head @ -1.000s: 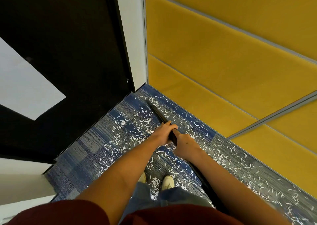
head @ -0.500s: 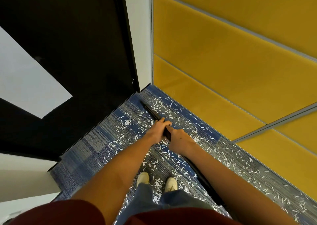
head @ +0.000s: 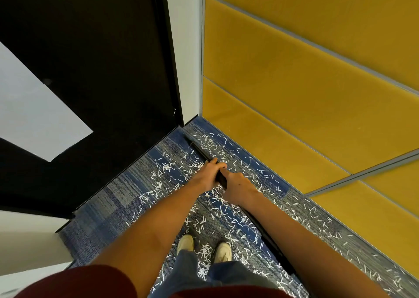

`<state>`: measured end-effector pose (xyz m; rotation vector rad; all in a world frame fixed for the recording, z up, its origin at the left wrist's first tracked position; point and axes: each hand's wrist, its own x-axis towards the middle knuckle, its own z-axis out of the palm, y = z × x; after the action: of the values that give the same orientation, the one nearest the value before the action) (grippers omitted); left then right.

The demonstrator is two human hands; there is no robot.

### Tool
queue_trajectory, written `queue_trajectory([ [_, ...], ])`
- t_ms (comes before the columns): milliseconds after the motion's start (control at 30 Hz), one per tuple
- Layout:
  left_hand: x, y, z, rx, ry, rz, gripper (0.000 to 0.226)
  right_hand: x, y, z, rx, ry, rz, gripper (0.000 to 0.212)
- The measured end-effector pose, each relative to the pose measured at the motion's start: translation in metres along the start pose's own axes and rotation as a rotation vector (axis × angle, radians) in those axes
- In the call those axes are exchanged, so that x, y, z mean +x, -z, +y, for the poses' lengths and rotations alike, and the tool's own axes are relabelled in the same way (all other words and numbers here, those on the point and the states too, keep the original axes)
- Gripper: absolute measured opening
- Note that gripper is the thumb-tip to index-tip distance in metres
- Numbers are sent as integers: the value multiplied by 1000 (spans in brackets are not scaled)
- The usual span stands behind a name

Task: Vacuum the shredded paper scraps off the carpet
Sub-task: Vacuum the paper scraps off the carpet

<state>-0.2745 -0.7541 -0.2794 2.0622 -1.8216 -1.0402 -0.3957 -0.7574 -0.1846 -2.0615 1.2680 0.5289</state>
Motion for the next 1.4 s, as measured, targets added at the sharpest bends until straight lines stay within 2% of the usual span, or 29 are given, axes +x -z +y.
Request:
queue_trajectory([
  [233,12,1,14,-43,-21,-89,59,-1,1,9,32,-60,32,70],
  [500,6,-1,13,-107,-4,-82,52,-1,-3,8,26,-54,27,69],
  [667,-6,5,8,24,1,-49,53,-6,-4,1,-5,-4,2,69],
  [767,-16,7,7,142,15,-23,45,-8,-8,-3,-24,27,-15,69],
  [900,-31,8,2,220,35,-7,44,-12,-13,-8,-62,57,-32,63],
  [1167,-52,4,5,264,13,-27,30,-29,-21,-5,-105,128,-70,55],
  [1400,-46,-10,30,214,19,-30,35,-40,-17,17,-99,84,-63,67],
])
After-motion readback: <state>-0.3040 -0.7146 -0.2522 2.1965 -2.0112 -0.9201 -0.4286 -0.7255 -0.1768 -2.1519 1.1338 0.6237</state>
